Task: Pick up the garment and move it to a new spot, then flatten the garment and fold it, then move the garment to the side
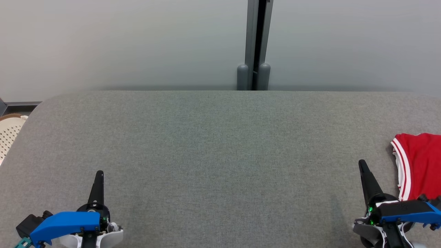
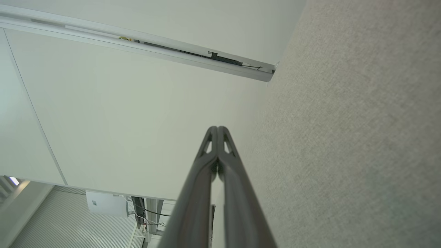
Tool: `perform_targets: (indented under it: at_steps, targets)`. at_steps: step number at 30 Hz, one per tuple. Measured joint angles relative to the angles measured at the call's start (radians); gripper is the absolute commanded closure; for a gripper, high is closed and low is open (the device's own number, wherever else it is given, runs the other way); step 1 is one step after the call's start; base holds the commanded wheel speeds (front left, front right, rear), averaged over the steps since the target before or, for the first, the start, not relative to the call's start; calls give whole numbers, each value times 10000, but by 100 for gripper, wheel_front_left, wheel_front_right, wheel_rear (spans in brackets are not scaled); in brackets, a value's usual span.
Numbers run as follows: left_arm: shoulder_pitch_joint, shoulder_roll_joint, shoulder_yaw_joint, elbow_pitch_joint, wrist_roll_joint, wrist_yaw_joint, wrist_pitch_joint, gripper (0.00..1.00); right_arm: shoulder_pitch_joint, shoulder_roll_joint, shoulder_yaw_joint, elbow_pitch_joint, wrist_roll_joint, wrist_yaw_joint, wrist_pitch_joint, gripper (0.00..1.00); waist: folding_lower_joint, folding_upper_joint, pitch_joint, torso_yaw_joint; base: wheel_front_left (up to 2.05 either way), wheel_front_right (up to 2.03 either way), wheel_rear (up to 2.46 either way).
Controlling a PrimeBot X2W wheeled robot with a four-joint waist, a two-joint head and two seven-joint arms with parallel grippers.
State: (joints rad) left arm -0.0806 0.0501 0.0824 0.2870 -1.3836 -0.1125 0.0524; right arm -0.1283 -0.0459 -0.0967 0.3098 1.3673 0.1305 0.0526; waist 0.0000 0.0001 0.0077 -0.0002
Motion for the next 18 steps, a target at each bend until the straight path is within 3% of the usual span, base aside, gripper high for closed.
perform_targets:
  at_steps: [18]
  targets:
    - [-100,0,165,-240,-1310,-88,359,100,89,-6,-92,-372,1386,0,345,100,0,0,-26,1,0,0,0]
